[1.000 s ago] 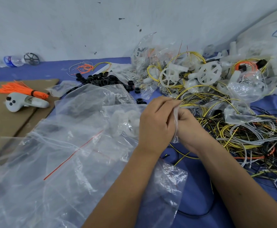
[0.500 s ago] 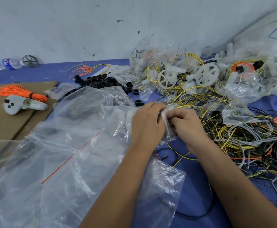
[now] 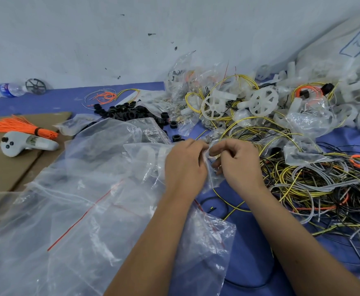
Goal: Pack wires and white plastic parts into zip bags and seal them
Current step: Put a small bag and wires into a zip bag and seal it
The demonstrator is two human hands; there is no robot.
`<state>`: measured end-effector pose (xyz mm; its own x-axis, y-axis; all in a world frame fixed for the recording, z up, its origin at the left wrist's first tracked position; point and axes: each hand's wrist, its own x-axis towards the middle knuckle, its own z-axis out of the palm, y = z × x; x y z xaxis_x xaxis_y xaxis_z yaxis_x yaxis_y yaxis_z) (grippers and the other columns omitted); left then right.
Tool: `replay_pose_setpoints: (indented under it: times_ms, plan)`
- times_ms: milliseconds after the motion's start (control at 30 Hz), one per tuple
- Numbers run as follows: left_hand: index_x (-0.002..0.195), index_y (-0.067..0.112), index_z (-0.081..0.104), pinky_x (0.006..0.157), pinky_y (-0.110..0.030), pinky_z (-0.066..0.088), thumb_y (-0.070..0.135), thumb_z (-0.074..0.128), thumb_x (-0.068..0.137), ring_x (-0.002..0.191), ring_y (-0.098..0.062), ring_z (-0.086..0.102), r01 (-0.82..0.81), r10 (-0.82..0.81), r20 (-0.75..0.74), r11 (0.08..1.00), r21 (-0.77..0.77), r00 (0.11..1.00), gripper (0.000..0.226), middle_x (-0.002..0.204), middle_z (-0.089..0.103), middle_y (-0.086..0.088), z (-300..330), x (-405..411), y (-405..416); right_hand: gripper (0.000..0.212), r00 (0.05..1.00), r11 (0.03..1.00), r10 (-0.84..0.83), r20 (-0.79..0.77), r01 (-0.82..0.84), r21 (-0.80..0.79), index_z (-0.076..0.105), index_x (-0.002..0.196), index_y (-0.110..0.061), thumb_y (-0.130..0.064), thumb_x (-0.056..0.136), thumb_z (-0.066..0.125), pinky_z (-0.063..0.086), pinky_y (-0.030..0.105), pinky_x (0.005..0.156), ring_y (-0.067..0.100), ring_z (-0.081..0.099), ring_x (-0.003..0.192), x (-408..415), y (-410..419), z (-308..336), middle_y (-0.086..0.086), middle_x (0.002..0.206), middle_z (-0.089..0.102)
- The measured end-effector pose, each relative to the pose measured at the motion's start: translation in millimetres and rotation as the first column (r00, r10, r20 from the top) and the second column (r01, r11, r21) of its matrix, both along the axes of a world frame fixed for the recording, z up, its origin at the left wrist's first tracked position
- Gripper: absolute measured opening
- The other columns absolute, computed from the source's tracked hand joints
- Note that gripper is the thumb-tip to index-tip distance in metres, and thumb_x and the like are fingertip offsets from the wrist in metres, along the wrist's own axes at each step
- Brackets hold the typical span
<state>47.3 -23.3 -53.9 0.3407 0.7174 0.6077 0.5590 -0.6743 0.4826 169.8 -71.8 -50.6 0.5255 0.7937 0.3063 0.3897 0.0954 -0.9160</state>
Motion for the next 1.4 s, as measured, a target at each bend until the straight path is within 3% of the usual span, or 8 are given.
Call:
replay_pose_setpoints:
  times_ms: [200,400,600,833,1067,1167,1267,1400]
  plan:
    - [0.107,0.015,0.075,0.079,-0.044,0.051,0.003,0.064,0.086,0.101,-0.03,0.061,0.023,-0.022,-0.06,1.0,0.009,0.998,0.026,0.104,0.071,-0.005,4,7,-11,0.037,0.983,0.997,-0.072,0.167,0.074,-0.005,0.075,0.082,-0.018,0.003,0.083,0.045,0.06,0.042,0.069,0.017,0.07,0.072,9,8,5,-0.006,0.075,0.073]
    - [0.106,0.012,0.073,0.072,-0.045,0.049,-0.001,0.058,0.083,0.097,-0.033,0.059,0.044,-0.044,-0.108,0.999,0.002,0.993,0.03,0.102,0.064,-0.008,3,12,-13,0.036,0.967,0.995,-0.017,0.255,0.041,-0.088,0.077,0.082,-0.021,0.004,0.081,0.051,0.049,0.019,0.064,0.001,0.065,0.066,11,13,13,-0.012,0.072,0.072]
    - [0.103,0.013,0.071,0.07,-0.043,0.049,0.005,0.057,0.087,0.099,-0.034,0.06,-0.026,0.018,-0.145,0.998,-0.049,0.989,0.023,0.103,0.064,-0.007,0,7,-5,0.027,0.867,0.99,-0.005,0.499,0.075,-0.12,0.077,0.095,-0.013,-0.003,0.085,0.055,0.055,0.034,0.082,0.02,0.069,0.087,11,46,41,0.002,0.092,0.076]
    - [0.101,0.008,0.071,0.072,-0.045,0.045,-0.001,0.056,0.085,0.095,-0.035,0.06,0.008,-0.017,-0.136,0.998,-0.065,0.991,0.024,0.102,0.065,-0.012,-3,5,2,0.043,0.529,0.842,0.404,0.746,0.105,-0.53,0.06,0.135,-0.014,0.001,0.096,0.049,0.051,0.04,0.088,0.034,0.054,0.124,5,127,58,0.015,0.152,0.032]
    - [0.102,0.008,0.071,0.074,-0.046,0.046,0.002,0.057,0.089,0.098,-0.035,0.06,0.018,-0.028,-0.085,0.993,-0.114,0.996,0.02,0.107,0.066,-0.012,-4,5,4,0.009,0.307,0.76,0.415,0.857,0.4,-0.511,0.062,0.101,-0.007,-0.008,0.094,0.057,0.044,0.041,0.078,0.037,0.047,0.127,0,149,50,0.023,0.149,0.031]
    - [0.104,0.008,0.071,0.076,-0.047,0.047,0.002,0.056,0.088,0.098,-0.035,0.06,0.026,-0.038,-0.103,0.993,-0.116,0.994,0.022,0.107,0.065,-0.012,-4,4,4,0.01,0.346,0.805,0.405,0.847,0.304,-0.509,0.057,0.086,-0.004,-0.005,0.095,0.054,0.045,0.039,0.082,0.036,0.042,0.131,6,155,45,0.02,0.122,0.052]
    - [0.104,0.009,0.072,0.074,-0.043,0.045,0.0,0.055,0.088,0.097,-0.034,0.059,0.028,-0.04,-0.105,0.993,-0.114,0.994,0.025,0.104,0.063,-0.011,-4,4,4,0.011,0.445,0.868,0.359,0.82,0.163,-0.469,0.061,0.103,0.002,0.0,0.096,0.051,0.044,0.036,0.079,0.033,0.054,0.112,14,151,42,0.021,0.14,0.042]
    - [0.106,0.013,0.074,0.079,-0.042,0.047,0.004,0.056,0.09,0.101,-0.032,0.06,0.019,-0.028,-0.071,0.991,-0.131,0.997,0.025,0.106,0.064,-0.008,-4,4,3,0.025,0.793,0.996,-0.004,0.609,0.059,-0.07,0.072,0.118,-0.005,-0.009,0.096,0.06,0.049,0.04,0.098,0.027,0.064,0.107,21,121,48,0.013,0.125,0.064]
